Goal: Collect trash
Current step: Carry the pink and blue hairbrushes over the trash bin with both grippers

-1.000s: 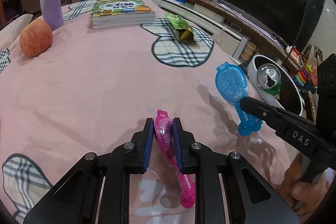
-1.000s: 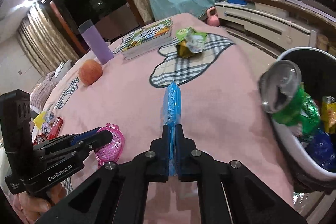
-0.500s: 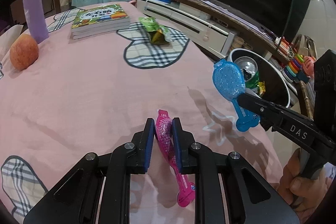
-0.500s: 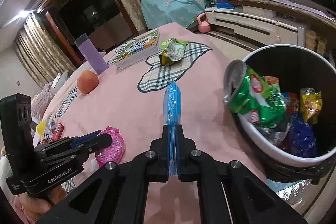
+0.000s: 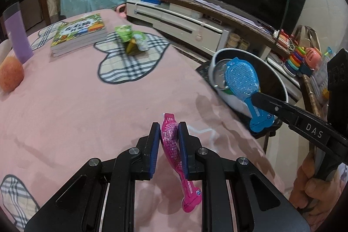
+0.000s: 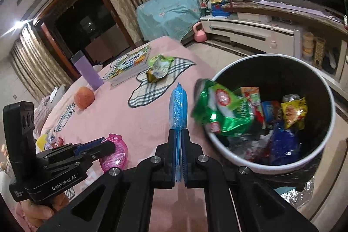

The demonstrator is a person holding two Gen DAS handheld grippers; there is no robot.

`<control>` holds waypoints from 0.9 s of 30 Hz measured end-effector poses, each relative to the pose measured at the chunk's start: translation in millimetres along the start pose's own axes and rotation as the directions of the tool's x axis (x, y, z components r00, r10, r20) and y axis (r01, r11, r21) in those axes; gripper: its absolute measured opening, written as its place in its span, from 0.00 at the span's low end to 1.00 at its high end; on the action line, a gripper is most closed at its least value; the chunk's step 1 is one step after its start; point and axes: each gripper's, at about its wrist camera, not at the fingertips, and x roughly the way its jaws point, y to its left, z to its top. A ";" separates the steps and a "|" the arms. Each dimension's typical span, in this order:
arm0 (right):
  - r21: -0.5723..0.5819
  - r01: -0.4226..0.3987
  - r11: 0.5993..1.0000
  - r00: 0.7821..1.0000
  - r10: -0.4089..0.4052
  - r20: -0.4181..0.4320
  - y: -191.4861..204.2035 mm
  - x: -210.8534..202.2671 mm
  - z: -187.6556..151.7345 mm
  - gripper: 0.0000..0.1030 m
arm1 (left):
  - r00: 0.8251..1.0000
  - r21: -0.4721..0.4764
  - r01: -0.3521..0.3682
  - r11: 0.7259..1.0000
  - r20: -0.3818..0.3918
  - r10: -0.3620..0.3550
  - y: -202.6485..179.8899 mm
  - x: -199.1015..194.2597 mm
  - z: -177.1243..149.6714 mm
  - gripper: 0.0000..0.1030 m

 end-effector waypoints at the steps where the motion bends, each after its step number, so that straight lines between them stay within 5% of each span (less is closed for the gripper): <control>1: 0.005 0.005 1.000 1.000 -0.005 0.004 -4.5 -2.7 0.6 0.04 | 1.000 0.005 0.005 1.000 0.000 -0.005 -4.1 0.8 2.1 0.16; 27: 0.104 0.117 0.988 0.992 -0.122 0.043 -89.0 -32.8 20.4 0.04 | 0.990 0.143 0.135 0.981 0.011 -0.138 -108.7 27.9 73.0 0.15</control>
